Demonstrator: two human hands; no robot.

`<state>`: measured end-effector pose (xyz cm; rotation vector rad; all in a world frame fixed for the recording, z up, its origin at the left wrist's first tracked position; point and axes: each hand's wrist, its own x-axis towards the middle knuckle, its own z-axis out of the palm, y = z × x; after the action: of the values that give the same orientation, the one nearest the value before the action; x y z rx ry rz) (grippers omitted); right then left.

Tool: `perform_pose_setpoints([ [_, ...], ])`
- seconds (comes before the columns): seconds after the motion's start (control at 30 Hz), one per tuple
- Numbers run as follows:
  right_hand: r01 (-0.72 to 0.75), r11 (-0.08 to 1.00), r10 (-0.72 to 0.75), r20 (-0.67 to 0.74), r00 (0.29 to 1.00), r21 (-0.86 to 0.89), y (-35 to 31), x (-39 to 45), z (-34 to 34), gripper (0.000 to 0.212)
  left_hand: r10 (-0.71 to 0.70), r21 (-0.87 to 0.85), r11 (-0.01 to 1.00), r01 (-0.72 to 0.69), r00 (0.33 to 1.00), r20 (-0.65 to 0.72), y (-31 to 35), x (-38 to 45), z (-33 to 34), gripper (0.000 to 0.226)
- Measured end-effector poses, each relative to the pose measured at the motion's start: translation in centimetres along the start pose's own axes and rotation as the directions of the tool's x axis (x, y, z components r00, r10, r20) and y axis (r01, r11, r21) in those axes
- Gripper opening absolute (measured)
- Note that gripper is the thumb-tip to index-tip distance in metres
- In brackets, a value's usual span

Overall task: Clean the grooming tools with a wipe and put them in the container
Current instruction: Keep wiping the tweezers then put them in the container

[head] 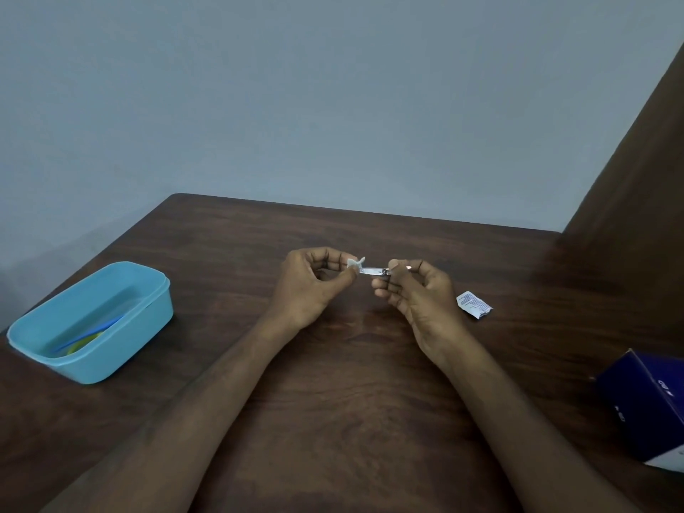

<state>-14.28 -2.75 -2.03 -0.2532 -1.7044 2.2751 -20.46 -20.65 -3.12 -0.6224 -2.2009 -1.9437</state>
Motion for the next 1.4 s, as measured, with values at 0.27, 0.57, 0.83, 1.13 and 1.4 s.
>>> perform_pose_setpoints([
  [0.27,0.196,0.935,-0.214,-0.032,0.976,-0.295,0.5,0.0,-0.6,0.008,0.175,0.250,0.958,-0.139,0.976,-0.128,0.7,-0.6,0.1,0.007],
  [0.57,0.207,0.965,-0.189,0.120,0.975,-0.162,0.3,-0.3,-0.3,0.009,0.481,0.653,0.632,-0.417,0.872,0.092,1.4,-1.7,-0.2,0.010],
  [0.83,0.161,0.978,-0.140,0.153,0.978,-0.134,0.5,-0.1,-0.5,0.014,0.453,0.663,0.614,-0.429,0.879,0.149,1.2,-1.4,-0.4,0.010],
  [1.13,0.196,0.965,-0.178,0.117,0.977,-0.173,0.6,0.1,-0.3,0.010,0.457,0.628,0.637,-0.446,0.875,0.158,1.2,-1.5,-0.7,0.012],
  [1.4,0.171,0.974,-0.163,0.063,0.985,-0.150,0.5,0.1,-0.2,0.008,0.456,0.649,0.617,-0.445,0.874,0.166,1.0,-1.4,-0.6,0.013],
])
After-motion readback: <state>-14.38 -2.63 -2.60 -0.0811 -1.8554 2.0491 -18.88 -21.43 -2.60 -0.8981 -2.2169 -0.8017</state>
